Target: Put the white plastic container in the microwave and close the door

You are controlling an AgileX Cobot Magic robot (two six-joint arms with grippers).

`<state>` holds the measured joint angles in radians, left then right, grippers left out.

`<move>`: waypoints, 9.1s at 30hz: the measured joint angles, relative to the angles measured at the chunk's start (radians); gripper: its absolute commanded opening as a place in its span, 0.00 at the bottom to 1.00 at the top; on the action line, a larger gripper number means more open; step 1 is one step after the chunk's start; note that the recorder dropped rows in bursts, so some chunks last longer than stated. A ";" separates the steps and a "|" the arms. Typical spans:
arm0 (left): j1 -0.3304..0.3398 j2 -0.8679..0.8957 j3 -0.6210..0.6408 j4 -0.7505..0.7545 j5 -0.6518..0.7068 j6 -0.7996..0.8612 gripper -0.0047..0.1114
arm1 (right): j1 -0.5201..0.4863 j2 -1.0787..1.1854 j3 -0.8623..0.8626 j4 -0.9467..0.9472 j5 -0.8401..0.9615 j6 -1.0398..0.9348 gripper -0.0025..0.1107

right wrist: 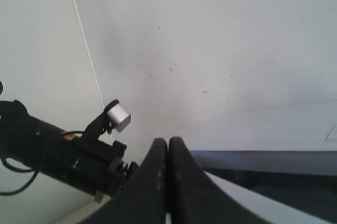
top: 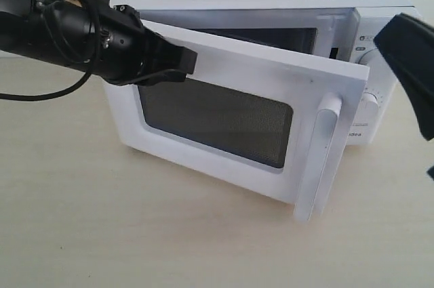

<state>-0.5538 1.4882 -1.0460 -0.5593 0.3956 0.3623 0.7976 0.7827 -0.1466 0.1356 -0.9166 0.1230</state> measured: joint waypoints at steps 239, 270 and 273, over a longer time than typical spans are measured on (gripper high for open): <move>0.000 -1.384 0.560 0.671 0.412 -0.578 0.08 | -0.626 -0.381 -0.266 -0.166 1.084 0.001 0.02; 0.000 -1.385 0.560 0.671 0.412 -0.578 0.08 | -0.626 -0.777 0.111 -0.170 1.039 -0.174 0.02; 0.000 -1.385 0.560 0.671 0.412 -0.578 0.08 | -0.626 -0.777 0.136 -0.170 1.042 -0.174 0.02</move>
<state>-0.5538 0.1035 -0.4857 0.1114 0.8076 -0.2155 0.1713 0.0062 -0.0107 -0.0349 0.1250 -0.0505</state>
